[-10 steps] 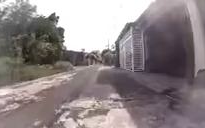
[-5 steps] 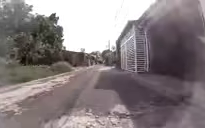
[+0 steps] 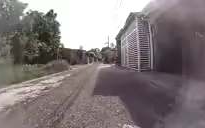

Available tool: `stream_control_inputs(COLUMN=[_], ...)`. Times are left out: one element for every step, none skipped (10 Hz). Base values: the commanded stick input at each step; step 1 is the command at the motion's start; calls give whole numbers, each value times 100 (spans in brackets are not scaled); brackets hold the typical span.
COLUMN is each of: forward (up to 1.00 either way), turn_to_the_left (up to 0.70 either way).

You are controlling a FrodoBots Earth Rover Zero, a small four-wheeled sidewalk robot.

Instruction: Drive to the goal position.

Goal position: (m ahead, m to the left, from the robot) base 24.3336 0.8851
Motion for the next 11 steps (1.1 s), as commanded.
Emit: stream_control_inputs(forward=[100,100,100,100,100,100,100,100,100,100,100], turn_to_the_left=[0,0,0,0,0,0,0,0,0,0,0])
